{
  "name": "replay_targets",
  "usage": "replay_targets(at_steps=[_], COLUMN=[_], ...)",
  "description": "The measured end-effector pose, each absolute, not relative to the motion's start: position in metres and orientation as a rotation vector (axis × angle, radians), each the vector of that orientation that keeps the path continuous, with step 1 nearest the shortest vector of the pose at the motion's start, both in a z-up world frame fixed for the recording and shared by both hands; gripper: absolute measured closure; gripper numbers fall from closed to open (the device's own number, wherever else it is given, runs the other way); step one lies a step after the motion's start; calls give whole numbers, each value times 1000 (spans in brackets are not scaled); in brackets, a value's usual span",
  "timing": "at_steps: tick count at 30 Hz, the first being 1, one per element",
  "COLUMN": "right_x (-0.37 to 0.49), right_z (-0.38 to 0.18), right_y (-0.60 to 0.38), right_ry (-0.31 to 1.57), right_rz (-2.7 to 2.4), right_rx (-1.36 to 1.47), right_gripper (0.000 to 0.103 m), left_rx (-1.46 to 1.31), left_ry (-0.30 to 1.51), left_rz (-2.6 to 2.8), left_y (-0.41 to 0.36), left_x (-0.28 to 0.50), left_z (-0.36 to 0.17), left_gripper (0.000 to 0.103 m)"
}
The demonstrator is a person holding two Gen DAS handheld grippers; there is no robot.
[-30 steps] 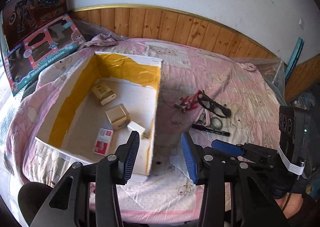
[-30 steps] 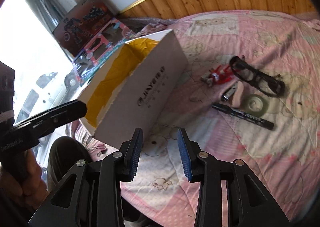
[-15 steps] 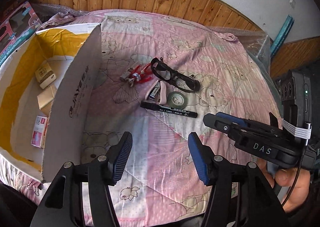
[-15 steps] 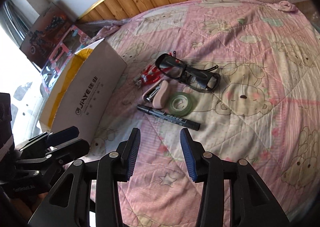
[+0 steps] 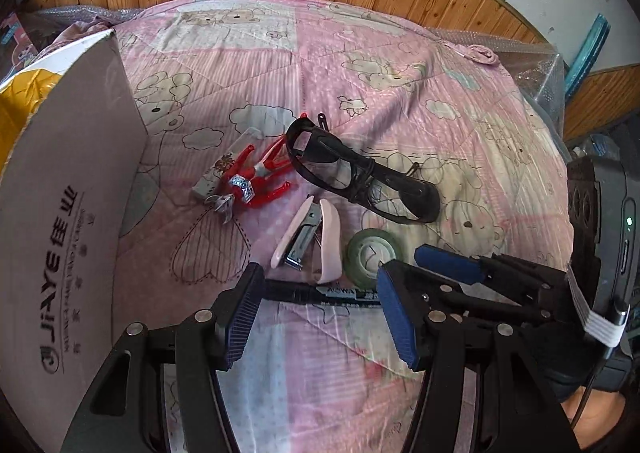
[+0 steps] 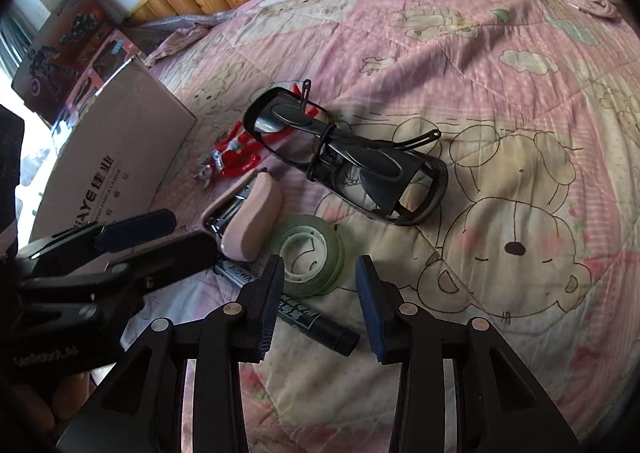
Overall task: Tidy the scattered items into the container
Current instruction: 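Move the left tool to the pink stapler while the right tool reaches the green tape roll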
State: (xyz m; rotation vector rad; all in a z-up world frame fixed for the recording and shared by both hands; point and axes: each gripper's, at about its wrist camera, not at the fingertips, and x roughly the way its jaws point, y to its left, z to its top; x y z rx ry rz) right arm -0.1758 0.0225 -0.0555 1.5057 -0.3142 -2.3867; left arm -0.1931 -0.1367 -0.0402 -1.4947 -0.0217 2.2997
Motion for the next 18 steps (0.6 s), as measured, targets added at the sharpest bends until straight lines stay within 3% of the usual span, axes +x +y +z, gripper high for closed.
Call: replay_targets(at_steps=[4,6,7,8,13,18], right_x=[-182,-185,-186,-188,-186,-181], right_z=[-58,-59,-59,-59,-55,-59], right_y=[12,7,6,7,12,2], right_ry=[-223,-201,-192,-187,-205,-101], right_rz=[-2396,-2396,-2396,-2399,-2399,-2393], right_rx=[1468,1459,1463,1478,1515,1493], right_gripper=[63,65,80,86,86,80], left_rx=[-1526,-1517,-1510,-1506,-1488,-1452], left_ry=[-31,-86,-116,-150,-278,-130], left_rz=[2279,2270,2281,2291,2345,2290], left_y=[-137,-142,-147,-152,-174,-143], left_x=[-214,-219,-221,-221,-219,-218], left_z=[-64,-69,-69,-69,-65,-64], left_gripper=[42,36,35,35,36,36])
